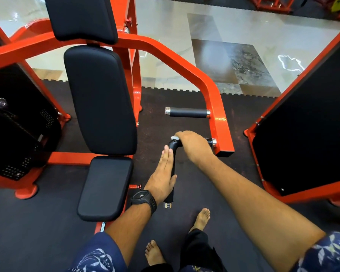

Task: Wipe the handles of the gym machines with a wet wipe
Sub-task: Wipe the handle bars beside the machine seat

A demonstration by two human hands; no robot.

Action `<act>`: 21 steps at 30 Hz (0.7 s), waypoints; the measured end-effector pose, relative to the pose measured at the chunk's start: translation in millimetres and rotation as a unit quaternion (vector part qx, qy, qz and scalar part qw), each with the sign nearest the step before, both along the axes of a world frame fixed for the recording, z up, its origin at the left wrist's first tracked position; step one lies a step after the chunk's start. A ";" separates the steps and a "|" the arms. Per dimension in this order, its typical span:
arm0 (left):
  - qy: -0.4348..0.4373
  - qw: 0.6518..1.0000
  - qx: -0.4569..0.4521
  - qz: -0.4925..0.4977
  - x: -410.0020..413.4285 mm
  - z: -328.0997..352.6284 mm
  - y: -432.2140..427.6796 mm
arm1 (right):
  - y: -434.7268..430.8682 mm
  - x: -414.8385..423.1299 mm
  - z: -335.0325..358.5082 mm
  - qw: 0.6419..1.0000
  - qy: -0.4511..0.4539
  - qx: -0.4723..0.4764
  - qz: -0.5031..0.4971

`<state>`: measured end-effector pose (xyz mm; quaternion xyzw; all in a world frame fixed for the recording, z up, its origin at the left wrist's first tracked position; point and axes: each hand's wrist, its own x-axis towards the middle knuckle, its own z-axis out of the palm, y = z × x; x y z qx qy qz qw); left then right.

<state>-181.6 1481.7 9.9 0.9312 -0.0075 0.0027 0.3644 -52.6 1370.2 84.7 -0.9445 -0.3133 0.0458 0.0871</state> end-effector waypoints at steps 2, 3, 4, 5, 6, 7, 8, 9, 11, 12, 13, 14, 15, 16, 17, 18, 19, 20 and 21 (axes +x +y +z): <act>0.000 1.000 0.003 -0.001 -0.9 1.4 -0.2 | -1.6 -4.6 -2.8 0.998 -0.045 -0.013 0.034; 0.001 1.000 0.001 0.002 -1.1 1.4 -1.9 | -1.6 -8.8 -6.3 0.995 -0.062 -0.017 0.079; 0.001 1.000 -0.002 0.005 -1.4 0.7 -3.5 | -4.0 -10.5 -10.7 0.990 -0.080 -0.019 0.115; -0.001 1.000 -0.005 0.009 -1.6 0.2 -4.9 | -9.1 -9.3 -8.1 0.992 -0.073 -0.021 0.104; -0.004 1.000 -0.006 0.013 -1.5 -0.5 -5.9 | -15.2 -5.8 -2.7 0.996 -0.063 -0.019 0.055; -0.005 1.000 -0.006 0.015 -1.9 -1.5 -6.1 | -21.7 -1.1 1.5 0.998 -0.057 -0.024 -0.006; -0.003 1.000 -0.005 0.017 -2.5 -2.4 -5.9 | -26.7 1.8 6.7 0.995 -0.052 -0.049 -0.063; 0.001 1.000 -0.005 0.018 -3.1 -2.7 -5.9 | -31.5 1.1 9.0 0.991 -0.050 -0.066 -0.105; 0.003 1.000 -0.005 0.019 -3.7 -2.9 -6.5 | -35.1 -5.7 11.3 0.983 -0.066 -0.105 -0.132; 0.000 1.000 -0.005 0.020 -3.3 -3.1 -7.3 | -35.5 -10.3 11.1 0.981 -0.075 -0.121 -0.135; -0.002 1.000 -0.004 0.022 -3.0 -2.7 -7.7 | -34.2 -13.5 9.7 0.979 -0.080 -0.122 -0.142; -0.002 1.000 -0.003 0.022 -3.0 -2.4 -7.9 | -32.7 -15.4 5.8 0.978 -0.094 -0.117 -0.142; 0.000 1.000 -0.005 0.023 -3.2 -2.0 -7.7 | -31.0 -18.6 1.8 0.981 -0.098 -0.098 -0.139; 0.002 1.000 -0.008 0.024 -3.6 -1.8 -7.5 | -29.3 -22.6 -3.5 0.986 -0.098 -0.053 -0.123; 0.002 1.000 -0.013 0.025 -4.3 -1.8 -7.4 | -27.0 -28.5 -7.0 0.992 -0.091 0.012 -0.090; 0.002 0.999 -0.021 0.026 -5.2 -2.1 -7.9 | -24.4 -32.8 -10.5 0.994 -0.082 0.061 -0.031; 0.004 0.999 -0.031 0.028 -6.4 -2.6 -8.2 | -22.3 -34.3 -12.8 0.992 -0.079 0.087 0.039; 0.008 0.999 -0.042 0.031 -8.5 -3.0 -8.7 | -22.7 -31.3 -12.8 0.988 -0.084 0.091 0.093; 0.012 0.998 -0.052 0.034 -10.4 -2.8 -9.5 | -25.9 -25.2 -11.9 0.984 -0.095 0.077 0.131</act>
